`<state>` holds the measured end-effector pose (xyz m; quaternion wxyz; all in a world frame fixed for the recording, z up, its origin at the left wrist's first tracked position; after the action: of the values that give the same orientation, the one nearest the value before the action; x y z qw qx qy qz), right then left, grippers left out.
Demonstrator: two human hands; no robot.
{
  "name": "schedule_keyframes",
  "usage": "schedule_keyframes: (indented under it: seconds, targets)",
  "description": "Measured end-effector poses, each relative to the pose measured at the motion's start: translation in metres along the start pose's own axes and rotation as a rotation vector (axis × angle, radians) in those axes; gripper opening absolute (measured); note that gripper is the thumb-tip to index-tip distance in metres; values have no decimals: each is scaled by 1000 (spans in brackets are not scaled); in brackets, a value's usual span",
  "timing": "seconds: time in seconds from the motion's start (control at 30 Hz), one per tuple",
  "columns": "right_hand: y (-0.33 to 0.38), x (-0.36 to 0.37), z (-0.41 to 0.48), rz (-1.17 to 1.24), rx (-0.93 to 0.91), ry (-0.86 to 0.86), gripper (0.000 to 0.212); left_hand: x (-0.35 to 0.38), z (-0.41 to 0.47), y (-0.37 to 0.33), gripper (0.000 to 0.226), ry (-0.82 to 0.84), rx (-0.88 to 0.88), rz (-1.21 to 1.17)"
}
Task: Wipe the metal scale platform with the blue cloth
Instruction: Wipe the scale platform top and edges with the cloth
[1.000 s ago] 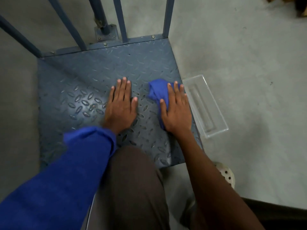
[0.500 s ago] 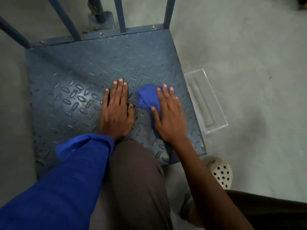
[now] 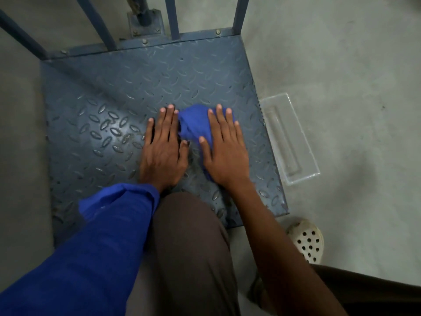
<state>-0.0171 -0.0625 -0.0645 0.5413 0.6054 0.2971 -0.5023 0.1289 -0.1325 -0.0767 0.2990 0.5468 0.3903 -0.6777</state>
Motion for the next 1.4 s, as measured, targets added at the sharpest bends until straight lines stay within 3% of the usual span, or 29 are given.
schedule_keyframes:
  seconds: [0.13,0.27,0.43,0.57,0.73,0.97,1.17,1.3,1.4]
  targets:
    - [-49,-28,-70,-41,167,-18,65,-1,0,0,71,19,-17,-33]
    - [-69,-30,-34,-29,309,-64,65,-2,-1,-1,69,23,-23,-27]
    - [-22,-3,40,-38,162,-44,67,-1,-1,-2,69,0,-10,-24]
    - [13,0,-5,10,12,-17,64,-4,-2,-2,70,4,12,-25]
    - [-42,-27,-95,-33,108,-6,64,-4,-9,-3,70,52,56,-6]
    - [-74,-29,-47,-49,222,-54,68,0,-31,-3,85,139,332,87]
    - [-36,-15,-61,-18,51,-10,66,3,-18,-3,90,143,485,205]
    - [-50,-29,-123,-36,254,-78,65,-1,-19,-5,89,125,472,184]
    - [-52,-31,-98,-47,369,-112,65,-5,-19,-6,89,120,456,150]
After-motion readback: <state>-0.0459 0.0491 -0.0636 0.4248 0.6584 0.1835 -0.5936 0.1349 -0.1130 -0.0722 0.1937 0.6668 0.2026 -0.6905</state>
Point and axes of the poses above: each hand's wrist, its own z-axis towards the middle knuckle, its own x-axis out of the palm, y = z × x, the point moved 5 cm from there along z, towards the middle knuckle, and after that the axes turned 4 degrees about -x, right-handed, at the moved point
